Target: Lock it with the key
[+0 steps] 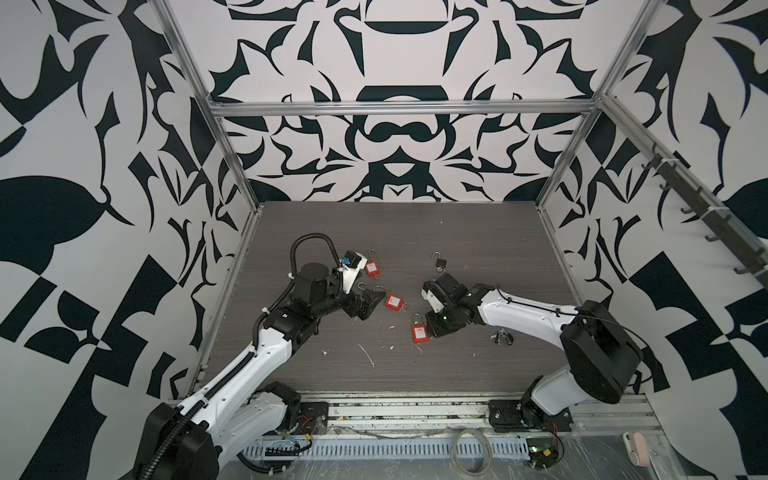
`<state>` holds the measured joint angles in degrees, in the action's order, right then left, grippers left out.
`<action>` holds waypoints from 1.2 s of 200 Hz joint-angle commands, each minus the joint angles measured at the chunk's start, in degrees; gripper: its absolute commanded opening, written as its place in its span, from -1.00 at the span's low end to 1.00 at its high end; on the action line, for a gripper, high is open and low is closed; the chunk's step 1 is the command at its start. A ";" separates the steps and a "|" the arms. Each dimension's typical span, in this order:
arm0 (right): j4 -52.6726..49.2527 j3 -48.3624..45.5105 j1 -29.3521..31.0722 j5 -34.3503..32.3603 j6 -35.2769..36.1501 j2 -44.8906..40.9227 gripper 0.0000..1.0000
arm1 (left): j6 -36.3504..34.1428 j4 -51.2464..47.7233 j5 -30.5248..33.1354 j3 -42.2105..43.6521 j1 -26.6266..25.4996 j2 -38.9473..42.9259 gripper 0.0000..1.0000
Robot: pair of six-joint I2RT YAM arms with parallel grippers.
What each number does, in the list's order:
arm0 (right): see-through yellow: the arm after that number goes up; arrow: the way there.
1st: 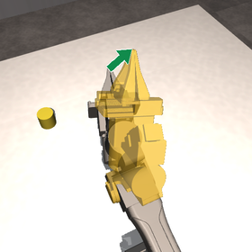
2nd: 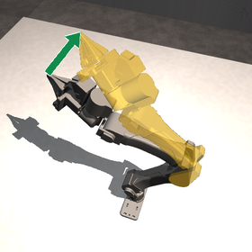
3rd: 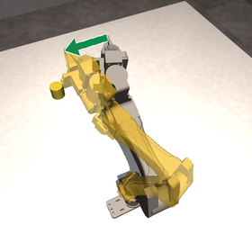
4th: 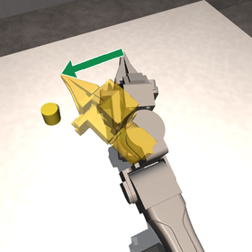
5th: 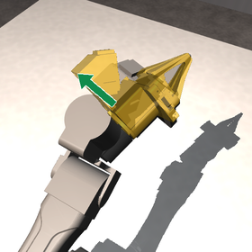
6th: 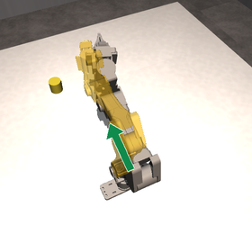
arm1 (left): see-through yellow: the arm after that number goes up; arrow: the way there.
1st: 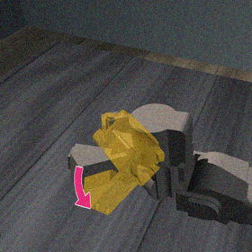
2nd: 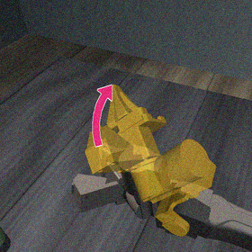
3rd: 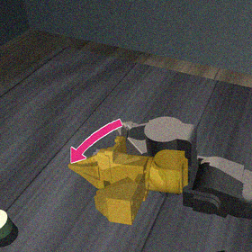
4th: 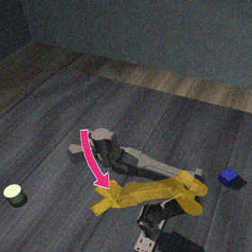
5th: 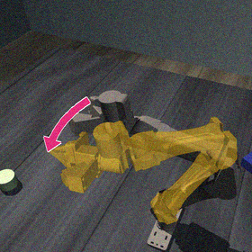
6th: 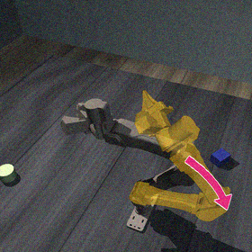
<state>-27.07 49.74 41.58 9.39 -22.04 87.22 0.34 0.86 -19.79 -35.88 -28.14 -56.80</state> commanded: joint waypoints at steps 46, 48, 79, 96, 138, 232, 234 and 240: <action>0.68 4.32 -0.14 -3.93 14.13 -5.97 -0.13 | 3.40 -4.37 2.00 -3.10 0.10 -0.02 0.99; 1.29 4.32 -0.18 -3.83 14.77 -5.87 -0.10 | 3.23 -4.57 2.14 -3.22 0.08 0.01 0.99; 9.29 4.03 -0.10 -3.65 22.10 -3.16 0.43 | 3.44 -7.80 6.98 -3.23 0.10 2.00 0.99; 12.15 4.79 -0.10 -0.70 26.09 -0.79 0.46 | 3.47 -8.63 8.60 -2.80 0.31 3.35 0.99; 13.35 9.76 -0.10 4.39 32.11 7.51 0.47 | 1.53 -13.86 10.95 -5.04 0.63 3.69 0.98; 7.87 21.96 1.00 6.45 34.46 22.58 0.17 | 0.32 -14.31 12.52 -3.73 0.72 4.15 0.99; 7.83 21.98 1.10 6.35 34.57 22.74 0.16 | 0.24 -14.31 12.50 -3.73 0.70 4.19 0.98; 7.82 22.12 1.49 6.05 34.98 23.11 0.15 | 0.28 -14.31 12.52 -3.57 0.72 4.25 0.99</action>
<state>-16.91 69.65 41.78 14.98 11.35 109.73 1.19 -12.29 -7.99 -39.11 -27.68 -53.56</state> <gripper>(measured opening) 0.587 0.992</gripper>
